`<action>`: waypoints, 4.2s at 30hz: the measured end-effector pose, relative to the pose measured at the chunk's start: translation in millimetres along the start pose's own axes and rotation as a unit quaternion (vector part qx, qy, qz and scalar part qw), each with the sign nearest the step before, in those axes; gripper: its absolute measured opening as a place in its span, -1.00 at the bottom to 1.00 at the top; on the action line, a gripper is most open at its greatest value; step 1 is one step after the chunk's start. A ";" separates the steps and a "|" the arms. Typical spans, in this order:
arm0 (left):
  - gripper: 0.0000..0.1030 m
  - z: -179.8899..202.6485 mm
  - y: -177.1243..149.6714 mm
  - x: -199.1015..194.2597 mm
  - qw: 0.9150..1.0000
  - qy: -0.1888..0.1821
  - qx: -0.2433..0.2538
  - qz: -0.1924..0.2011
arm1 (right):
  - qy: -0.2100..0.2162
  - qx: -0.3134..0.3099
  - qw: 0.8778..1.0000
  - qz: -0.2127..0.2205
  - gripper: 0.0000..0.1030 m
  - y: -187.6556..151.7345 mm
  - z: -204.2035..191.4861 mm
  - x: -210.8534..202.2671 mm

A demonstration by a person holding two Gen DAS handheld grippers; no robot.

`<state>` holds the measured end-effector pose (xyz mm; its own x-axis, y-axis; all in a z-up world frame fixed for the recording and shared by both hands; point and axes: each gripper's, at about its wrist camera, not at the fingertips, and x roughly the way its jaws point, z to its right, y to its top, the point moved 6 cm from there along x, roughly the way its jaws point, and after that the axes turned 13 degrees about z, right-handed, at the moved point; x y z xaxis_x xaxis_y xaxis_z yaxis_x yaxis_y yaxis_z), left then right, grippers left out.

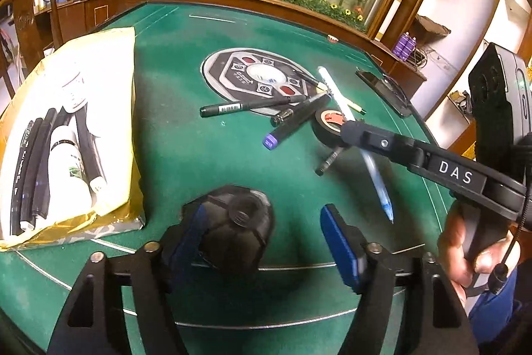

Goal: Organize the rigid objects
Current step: 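Grasp and lift the black funnel-shaped part with the left gripper while the right gripper holds the pen, then carry the funnel and white pen into the gold box and open both grippers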

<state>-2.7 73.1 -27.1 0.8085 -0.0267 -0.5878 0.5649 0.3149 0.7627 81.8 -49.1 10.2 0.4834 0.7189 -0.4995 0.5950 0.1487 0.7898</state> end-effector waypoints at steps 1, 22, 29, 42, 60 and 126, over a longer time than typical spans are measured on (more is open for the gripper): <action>0.56 2.1 -1.0 -0.8 1.000 0.000 0.002 -0.002 | 0.000 0.002 1.000 0.001 -0.86 0.6 0.6 -0.4; 0.84 -3.1 -5.8 0.7 0.995 0.040 0.086 -0.015 | 0.005 0.008 1.000 -0.001 -0.86 -0.2 0.8 -1.3; 0.59 -13.0 -12.8 25.3 0.994 0.055 0.068 -0.059 | 0.008 0.006 1.000 -0.002 -0.86 -1.2 -1.1 -1.2; 0.41 -2.7 -3.1 0.2 0.996 0.053 0.070 0.013 | 0.013 0.000 1.000 -0.001 -0.86 -1.5 -7.1 -3.5; 0.41 -27.8 25.1 -57.1 0.993 0.062 0.033 0.099 | 0.040 0.019 0.999 -0.025 -0.86 -10.9 -31.9 6.0; 0.42 -212.7 43.0 -64.7 0.974 0.181 -0.080 0.113 | 0.070 -0.047 0.993 -0.081 -0.86 7.3 -214.3 124.4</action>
<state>-65.7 290.2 -13.7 0.7822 0.3868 -0.4884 0.3228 0.4189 0.8487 8.7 187.0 30.0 0.2885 0.7660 -0.5745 0.5918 0.3290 0.7358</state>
